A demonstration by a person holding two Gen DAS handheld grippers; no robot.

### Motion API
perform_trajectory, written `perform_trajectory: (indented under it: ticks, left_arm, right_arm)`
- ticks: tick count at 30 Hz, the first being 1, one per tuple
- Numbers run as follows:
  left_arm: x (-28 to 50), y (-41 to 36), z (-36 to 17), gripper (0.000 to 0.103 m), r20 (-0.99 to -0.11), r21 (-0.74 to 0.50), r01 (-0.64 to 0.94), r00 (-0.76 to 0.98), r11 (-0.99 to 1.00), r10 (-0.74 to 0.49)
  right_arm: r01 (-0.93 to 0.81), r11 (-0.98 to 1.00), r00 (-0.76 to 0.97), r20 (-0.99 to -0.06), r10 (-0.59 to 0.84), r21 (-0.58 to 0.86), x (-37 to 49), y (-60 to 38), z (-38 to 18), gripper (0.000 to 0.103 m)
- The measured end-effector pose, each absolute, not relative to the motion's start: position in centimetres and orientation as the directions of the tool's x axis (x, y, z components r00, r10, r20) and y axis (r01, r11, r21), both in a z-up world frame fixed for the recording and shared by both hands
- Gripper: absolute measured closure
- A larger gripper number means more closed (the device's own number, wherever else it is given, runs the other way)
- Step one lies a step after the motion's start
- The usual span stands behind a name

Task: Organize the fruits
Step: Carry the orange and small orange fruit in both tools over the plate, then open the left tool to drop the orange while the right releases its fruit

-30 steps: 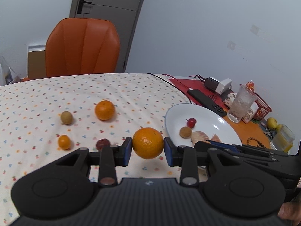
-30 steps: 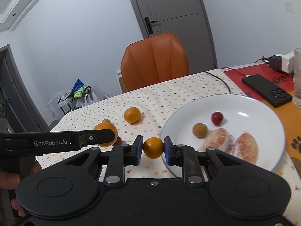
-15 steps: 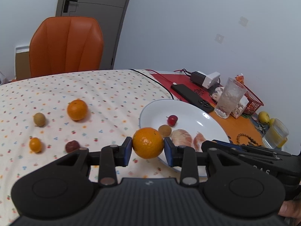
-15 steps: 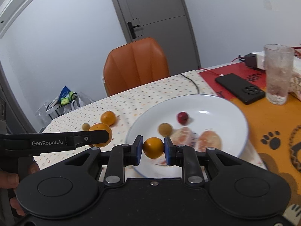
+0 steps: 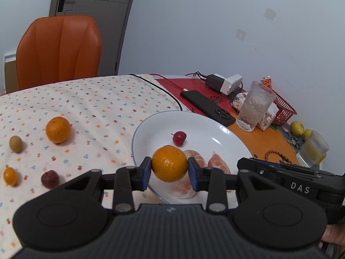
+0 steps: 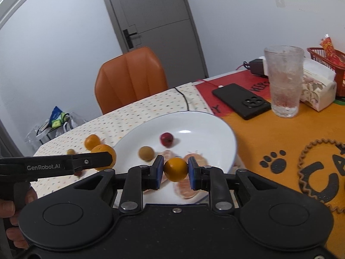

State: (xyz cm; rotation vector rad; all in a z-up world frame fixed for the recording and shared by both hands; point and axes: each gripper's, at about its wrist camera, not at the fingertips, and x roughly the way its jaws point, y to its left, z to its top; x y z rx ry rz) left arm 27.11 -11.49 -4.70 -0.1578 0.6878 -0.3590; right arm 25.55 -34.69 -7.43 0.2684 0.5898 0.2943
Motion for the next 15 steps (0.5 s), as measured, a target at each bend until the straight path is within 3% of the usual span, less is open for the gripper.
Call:
perform_trajectory:
  ticks: [15]
  left_arm:
    - [29.6,-12.8,-6.4,0.068,-0.637,-0.245,0.264,0.682,0.933,-0.360]
  right_arm:
    - [-0.143,0.937,0.804,-0.515,0.298,0.318,27.8,-35.9,-8.6,0.080]
